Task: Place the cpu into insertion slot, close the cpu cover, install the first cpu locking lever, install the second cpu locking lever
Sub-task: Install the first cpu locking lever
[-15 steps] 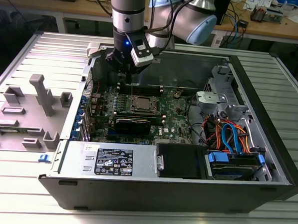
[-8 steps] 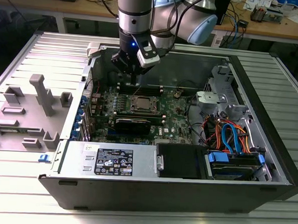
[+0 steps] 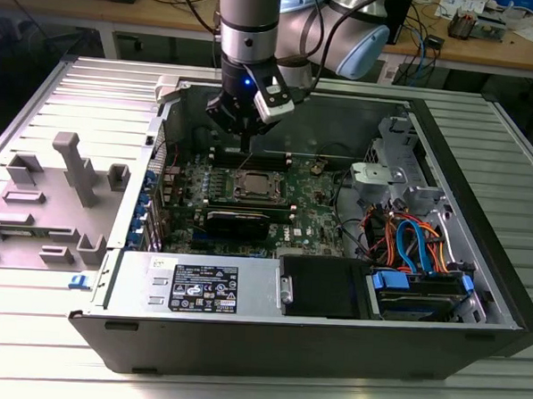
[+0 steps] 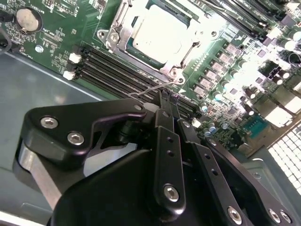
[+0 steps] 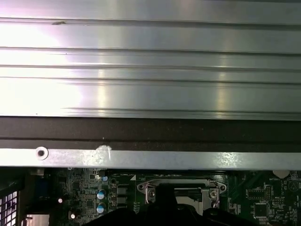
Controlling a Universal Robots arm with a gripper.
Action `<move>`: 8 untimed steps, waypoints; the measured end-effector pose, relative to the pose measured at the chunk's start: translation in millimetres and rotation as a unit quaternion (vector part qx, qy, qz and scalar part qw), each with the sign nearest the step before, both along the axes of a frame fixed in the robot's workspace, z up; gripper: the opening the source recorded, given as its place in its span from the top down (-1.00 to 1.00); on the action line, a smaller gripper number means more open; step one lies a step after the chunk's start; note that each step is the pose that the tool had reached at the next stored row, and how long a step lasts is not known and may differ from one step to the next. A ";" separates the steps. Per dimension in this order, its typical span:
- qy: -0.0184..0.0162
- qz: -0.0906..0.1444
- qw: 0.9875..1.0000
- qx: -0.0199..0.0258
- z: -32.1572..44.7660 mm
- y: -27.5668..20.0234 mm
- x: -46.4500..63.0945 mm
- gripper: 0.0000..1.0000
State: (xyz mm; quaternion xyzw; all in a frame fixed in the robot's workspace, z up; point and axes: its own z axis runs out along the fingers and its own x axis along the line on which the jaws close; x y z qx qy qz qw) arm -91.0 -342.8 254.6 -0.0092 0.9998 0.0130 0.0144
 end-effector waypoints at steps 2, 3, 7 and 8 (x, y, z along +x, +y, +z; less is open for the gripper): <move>0.000 0.000 1.000 0.000 -1.0 0.6 0.1 0.79; 0.000 0.001 1.000 0.000 -1.5 1.1 0.5 0.79; 0.000 0.005 1.000 0.000 -3.8 4.1 2.3 0.79; 0.000 0.005 1.000 0.000 -3.9 5.5 3.1 0.79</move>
